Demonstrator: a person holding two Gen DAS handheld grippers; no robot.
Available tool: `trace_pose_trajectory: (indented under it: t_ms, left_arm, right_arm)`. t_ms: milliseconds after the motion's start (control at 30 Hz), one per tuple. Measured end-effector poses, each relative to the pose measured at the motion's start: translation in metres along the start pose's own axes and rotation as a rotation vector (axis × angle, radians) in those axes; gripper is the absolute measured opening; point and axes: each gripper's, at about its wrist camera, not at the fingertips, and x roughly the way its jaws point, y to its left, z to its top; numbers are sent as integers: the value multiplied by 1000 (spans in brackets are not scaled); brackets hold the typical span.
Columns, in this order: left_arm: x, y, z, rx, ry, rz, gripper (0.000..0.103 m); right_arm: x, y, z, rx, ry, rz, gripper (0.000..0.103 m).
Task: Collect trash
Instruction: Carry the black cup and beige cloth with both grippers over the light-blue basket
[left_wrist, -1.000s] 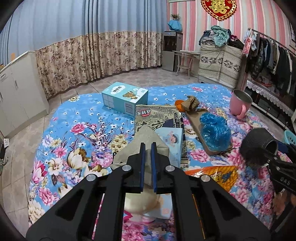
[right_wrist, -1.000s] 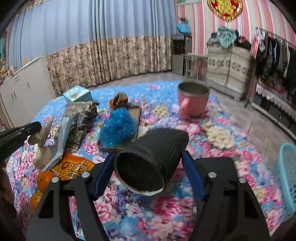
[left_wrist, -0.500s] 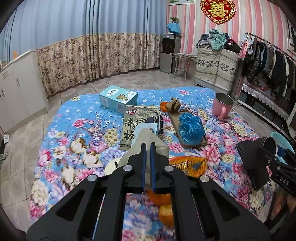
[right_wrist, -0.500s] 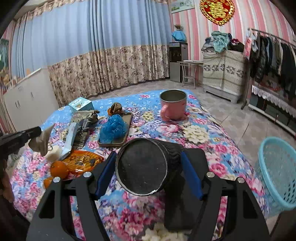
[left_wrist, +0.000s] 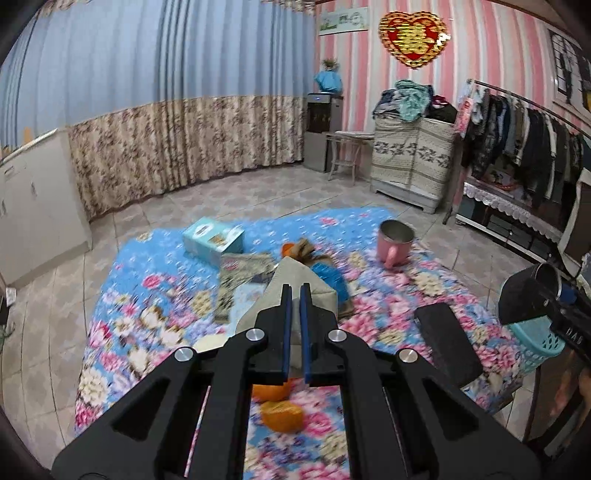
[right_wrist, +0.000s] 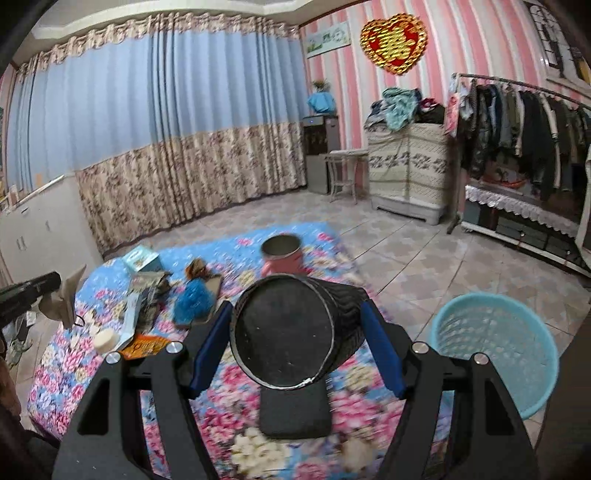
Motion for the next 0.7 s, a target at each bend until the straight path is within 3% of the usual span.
trace_pose_trajectory:
  t_ms: [167, 333, 700]
  left_arm:
    - [15, -45, 17, 34, -14, -64, 3]
    - [43, -114, 28, 81, -24, -165, 3]
    - [99, -250, 12, 206, 31, -353, 3]
  right_arm:
    - [-8, -37, 16, 37, -33, -39, 69]
    - [-7, -79, 24, 53, -52, -107, 69]
    - [-25, -186, 24, 104, -98, -286, 69]
